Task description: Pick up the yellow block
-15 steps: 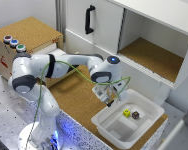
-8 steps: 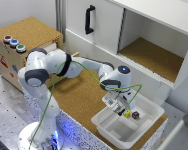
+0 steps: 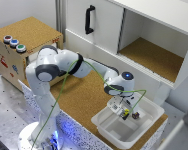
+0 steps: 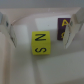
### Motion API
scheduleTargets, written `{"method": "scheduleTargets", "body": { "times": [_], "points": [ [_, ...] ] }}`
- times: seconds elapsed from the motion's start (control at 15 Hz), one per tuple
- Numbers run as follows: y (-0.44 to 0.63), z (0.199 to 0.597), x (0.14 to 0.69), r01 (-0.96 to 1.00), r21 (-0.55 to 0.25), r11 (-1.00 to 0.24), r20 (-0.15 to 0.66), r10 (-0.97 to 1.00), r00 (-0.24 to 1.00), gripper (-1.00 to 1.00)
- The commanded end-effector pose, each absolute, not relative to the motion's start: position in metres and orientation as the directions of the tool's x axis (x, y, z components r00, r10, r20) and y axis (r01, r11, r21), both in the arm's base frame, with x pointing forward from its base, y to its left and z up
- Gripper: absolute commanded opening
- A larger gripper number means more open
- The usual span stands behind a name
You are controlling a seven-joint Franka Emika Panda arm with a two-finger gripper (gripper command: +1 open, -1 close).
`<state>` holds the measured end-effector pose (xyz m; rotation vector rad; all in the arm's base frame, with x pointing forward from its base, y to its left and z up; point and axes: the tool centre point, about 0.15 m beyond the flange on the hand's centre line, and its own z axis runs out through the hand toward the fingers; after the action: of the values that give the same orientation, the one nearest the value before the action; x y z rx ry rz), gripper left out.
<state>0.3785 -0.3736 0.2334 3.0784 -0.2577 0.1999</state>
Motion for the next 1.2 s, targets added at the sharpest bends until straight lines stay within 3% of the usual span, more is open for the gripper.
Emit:
{"method": "scheduleTargets", "body": {
  "times": [0.0, 0.07, 0.73, 1.13],
  "points": [
    [-0.390, 0.211, 0.417, -0.148, -0.028, -0.989, 0.126, -0.150, 0.981, 1.00],
    [-0.390, 0.212, 0.419, -0.153, -0.036, -0.988, 0.138, -0.157, 0.978, -1.00],
    [-0.393, 0.198, 0.395, -0.215, -0.103, -0.971, 0.086, -0.224, 0.971, -1.00],
    [-0.379, 0.229, 0.388, -0.215, -0.120, -0.969, 0.127, -0.230, 0.965, -1.00]
  ]
}}
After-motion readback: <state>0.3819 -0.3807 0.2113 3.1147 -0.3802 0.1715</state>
